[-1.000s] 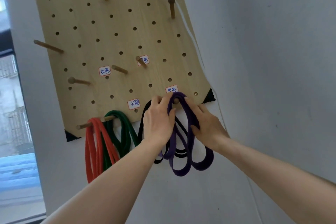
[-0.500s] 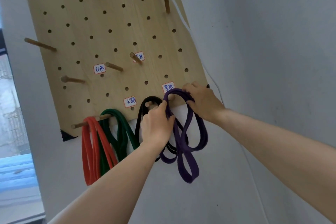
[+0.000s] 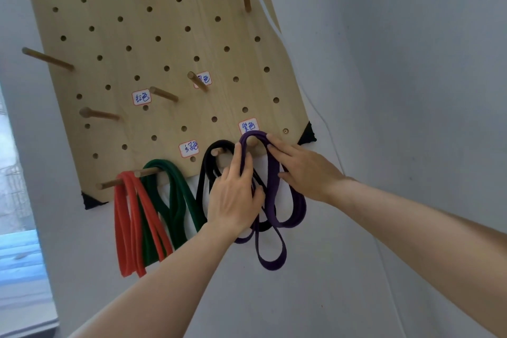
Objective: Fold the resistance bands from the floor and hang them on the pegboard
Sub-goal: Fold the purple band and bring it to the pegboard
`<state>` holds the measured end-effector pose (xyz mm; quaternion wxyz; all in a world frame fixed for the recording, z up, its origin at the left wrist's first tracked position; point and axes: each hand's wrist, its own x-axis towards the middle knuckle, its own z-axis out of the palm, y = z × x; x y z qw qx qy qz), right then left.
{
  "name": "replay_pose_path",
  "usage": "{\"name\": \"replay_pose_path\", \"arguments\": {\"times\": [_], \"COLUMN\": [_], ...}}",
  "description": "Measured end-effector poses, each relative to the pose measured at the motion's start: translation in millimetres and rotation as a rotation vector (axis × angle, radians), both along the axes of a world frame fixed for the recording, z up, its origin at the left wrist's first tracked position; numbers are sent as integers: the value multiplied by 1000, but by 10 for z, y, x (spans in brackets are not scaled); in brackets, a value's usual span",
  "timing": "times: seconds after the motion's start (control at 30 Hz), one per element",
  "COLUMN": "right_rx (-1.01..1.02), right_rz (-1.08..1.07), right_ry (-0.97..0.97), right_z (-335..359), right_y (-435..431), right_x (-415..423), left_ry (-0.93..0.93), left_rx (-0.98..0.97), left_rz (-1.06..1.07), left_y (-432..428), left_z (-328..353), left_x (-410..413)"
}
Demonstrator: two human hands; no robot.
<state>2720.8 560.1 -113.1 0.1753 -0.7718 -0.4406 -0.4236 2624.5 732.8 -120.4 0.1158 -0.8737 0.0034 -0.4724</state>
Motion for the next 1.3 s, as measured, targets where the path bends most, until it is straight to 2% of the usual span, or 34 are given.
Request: {"name": "replay_pose_path", "arguments": {"times": [0.13,0.27,0.43,0.63,0.73,0.83,0.9,1.03,1.17,1.3], "right_rx": [-72,-108,-183,-260,-244,-256,-262,-192,-142,-160], "right_rz": [-104,-108,-96,-177,-221,-182,-177,-281,-390,-449], "right_ry": [45,218,328,435,340,227,175,75,74,62], "right_z": [114,279,457,176,-71,-254,-287,-285,-270,-284], "right_y": [29,69,-2,-41,49,273,472,892,1133,1143], "right_x": [15,32,-92,-361,-538,-693,-740,-647,-429,-266], "left_ry": [60,156,328,283,162,11,-22,56,117,183], "left_rx": [-28,-50,-109,-104,-89,-178,-262,-398,-507,-491], "left_rz": [-5,10,-4,-123,-80,40,131,224,206,148], "left_y": [47,71,81,290,522,808,996,1299,1489,1558], "left_z": [57,174,267,44,-152,-292,-314,-232,-108,-43], "left_x": [64,114,-23,-512,-747,-881,-897,-772,-578,-498]}}
